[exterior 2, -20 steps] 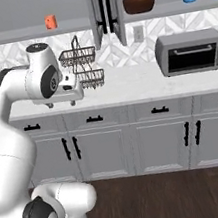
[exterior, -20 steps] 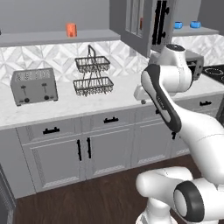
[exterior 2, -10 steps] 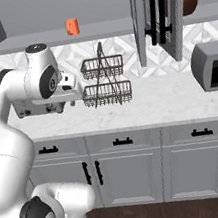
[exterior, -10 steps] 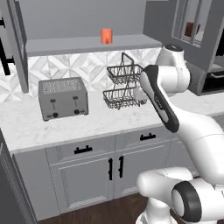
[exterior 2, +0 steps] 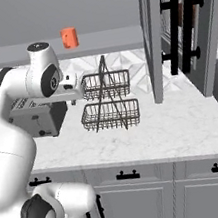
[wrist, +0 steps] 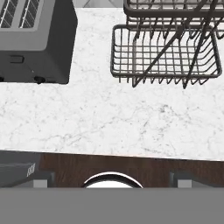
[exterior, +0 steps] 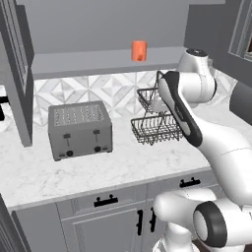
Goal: Gather all objects into one cabinet and sort the glasses and bowls to opposite sides.
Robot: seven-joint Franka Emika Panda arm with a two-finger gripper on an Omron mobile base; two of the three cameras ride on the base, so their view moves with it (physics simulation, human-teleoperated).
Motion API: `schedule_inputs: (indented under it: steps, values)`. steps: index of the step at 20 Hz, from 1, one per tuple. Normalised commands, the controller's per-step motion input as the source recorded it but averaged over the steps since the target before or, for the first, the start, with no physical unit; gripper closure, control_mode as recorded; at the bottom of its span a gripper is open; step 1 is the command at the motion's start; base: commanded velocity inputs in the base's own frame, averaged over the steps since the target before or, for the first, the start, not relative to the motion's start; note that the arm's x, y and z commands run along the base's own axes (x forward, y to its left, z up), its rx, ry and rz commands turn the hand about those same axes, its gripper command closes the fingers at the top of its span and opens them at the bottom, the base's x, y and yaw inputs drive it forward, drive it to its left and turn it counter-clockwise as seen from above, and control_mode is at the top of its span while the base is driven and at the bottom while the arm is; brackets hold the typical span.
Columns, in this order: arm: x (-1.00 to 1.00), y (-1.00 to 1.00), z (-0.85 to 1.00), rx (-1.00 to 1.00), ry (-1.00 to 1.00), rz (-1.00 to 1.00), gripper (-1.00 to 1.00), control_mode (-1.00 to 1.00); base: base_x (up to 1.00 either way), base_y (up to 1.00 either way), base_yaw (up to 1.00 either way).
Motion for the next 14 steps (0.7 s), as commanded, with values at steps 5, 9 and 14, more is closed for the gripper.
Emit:
schedule_inputs:
  steps: [5, 9, 14]
  values:
    - [0.00, 0.00, 0.00, 0.00, 0.00, 0.00, -1.00, 1.00, 0.36, 0.12, 0.06]
    - [0.00, 0.00, 0.00, 0.00, 0.00, 0.00, -1.00, 1.00, 0.00, 0.00, 0.00]
    - [0.00, 0.00, 0.00, 0.00, 0.00, 0.00, -1.00, 1.00, 0.04, 0.00, 0.00]
